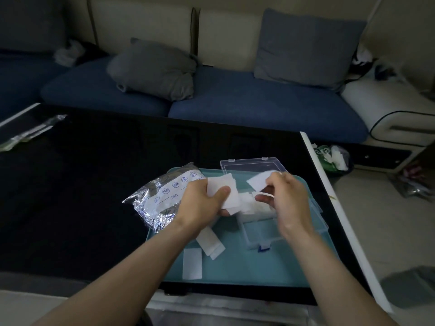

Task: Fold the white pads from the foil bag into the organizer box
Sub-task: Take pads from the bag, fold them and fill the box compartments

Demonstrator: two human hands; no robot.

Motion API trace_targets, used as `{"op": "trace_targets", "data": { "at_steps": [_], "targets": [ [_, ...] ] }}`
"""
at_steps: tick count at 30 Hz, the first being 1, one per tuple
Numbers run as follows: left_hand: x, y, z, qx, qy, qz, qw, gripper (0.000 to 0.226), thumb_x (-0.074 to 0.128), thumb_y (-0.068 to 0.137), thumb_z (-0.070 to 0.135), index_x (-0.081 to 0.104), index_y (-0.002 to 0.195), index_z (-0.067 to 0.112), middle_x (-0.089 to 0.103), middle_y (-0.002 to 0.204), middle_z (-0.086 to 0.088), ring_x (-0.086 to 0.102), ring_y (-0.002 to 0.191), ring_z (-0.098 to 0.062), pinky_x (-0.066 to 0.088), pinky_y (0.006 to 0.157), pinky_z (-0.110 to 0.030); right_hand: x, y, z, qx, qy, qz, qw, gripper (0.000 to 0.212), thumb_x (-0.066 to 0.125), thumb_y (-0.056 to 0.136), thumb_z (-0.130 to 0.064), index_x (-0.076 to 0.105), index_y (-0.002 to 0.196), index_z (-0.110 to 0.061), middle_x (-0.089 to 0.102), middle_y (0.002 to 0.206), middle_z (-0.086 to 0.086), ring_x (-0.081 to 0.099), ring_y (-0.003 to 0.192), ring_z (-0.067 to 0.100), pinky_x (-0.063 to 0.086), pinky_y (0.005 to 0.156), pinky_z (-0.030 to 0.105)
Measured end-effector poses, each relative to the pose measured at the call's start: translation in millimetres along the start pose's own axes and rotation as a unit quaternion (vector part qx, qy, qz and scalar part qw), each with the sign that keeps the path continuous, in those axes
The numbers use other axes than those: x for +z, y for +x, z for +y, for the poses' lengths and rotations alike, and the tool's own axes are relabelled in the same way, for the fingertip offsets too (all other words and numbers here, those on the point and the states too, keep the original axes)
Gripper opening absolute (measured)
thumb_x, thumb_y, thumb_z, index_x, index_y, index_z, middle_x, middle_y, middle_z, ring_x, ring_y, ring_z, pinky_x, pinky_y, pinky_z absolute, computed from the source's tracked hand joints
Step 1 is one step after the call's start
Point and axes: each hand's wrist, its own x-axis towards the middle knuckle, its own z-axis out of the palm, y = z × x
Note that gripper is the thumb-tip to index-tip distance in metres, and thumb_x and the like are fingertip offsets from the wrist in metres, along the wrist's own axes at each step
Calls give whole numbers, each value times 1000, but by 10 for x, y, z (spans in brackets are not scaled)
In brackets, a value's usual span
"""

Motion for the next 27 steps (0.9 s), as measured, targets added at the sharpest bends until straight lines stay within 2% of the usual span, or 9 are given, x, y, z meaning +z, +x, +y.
{"op": "trace_targets", "data": {
  "at_steps": [2, 3, 6, 9, 14, 17, 20, 23, 27],
  "targets": [
    [-12, 1, 4, 2, 22, -14, 1000, 15, 65, 94, 16, 67, 86, 5, 70, 59, 3, 65, 47, -8, 50, 47, -19, -63, -1, -103, 41, 62, -65, 995, 16, 58, 88, 2, 57, 74, -4, 66, 66, 10, 64, 58, 21, 54, 55, 30],
    [-21, -7, 4, 6, 31, -21, 999, 15, 66, 94, 17, 67, 86, 5, 71, 61, 2, 66, 49, -9, 52, 48, -21, -84, -12, -130, 50, 45, -111, 992, 17, 61, 87, 4, 57, 74, -5, 66, 64, 11, 64, 56, 21, 53, 52, 27],
    [-9, -29, 13, 7, 28, -51, 998, 11, 65, 93, 14, 68, 85, 7, 71, 60, 3, 68, 52, -10, 55, 53, -23, -139, -63, -135, 1, -108, -186, 977, 14, 72, 83, 3, 62, 78, -5, 70, 65, 11, 66, 57, 21, 54, 52, 27],
    [13, -54, 25, 4, -5, -74, 997, 17, 59, 96, 9, 67, 83, 5, 71, 60, 4, 69, 55, -11, 52, 50, -17, -119, -80, -65, -45, -182, -165, 968, 14, 80, 80, -7, 67, 84, -7, 74, 67, 7, 70, 59, 17, 54, 54, 26],
    [75, -48, 68, -47, -199, -172, 964, 30, 42, 104, 12, 65, 93, -3, 74, 92, -19, 74, 87, -28, 61, 72, -28, -76, -4, 51, -72, -226, -78, 968, 23, 79, 79, -19, 66, 97, -23, 72, 76, 0, 66, 64, 11, 55, 63, 33],
    [52, -42, 85, -60, -244, -219, 943, 30, 38, 105, 12, 64, 103, -2, 75, 99, -16, 72, 95, -26, 61, 79, -34, -83, 21, 62, -71, -231, -126, 962, 24, 80, 82, -28, 67, 103, -28, 70, 91, -4, 68, 81, 17, 60, 75, 38],
    [26, -15, 88, -83, -262, -197, 941, 32, 38, 105, 13, 60, 115, -9, 71, 108, -22, 71, 99, -30, 60, 81, -39, -78, 10, 45, -97, -185, -132, 969, 20, 83, 81, -26, 71, 96, -20, 72, 88, -1, 69, 84, 22, 60, 76, 37],
    [29, 1, 95, -114, -296, -136, 939, 31, 42, 104, 14, 60, 112, -11, 69, 109, -26, 71, 96, -34, 61, 77, -41, -110, 11, -13, -68, -108, -94, 987, 17, 81, 83, -19, 71, 96, -16, 72, 83, -3, 69, 77, 13, 54, 65, 27],
    [8, 8, 75, -92, -219, -110, 965, 28, 47, 103, 14, 63, 105, -8, 73, 99, -22, 74, 85, -32, 62, 65, -28, -160, -26, -111, 31, 72, -132, 988, 31, 81, 73, -20, 71, 101, -10, 77, 92, 5, 74, 82, 18, 56, 63, 28]
  ]
}}
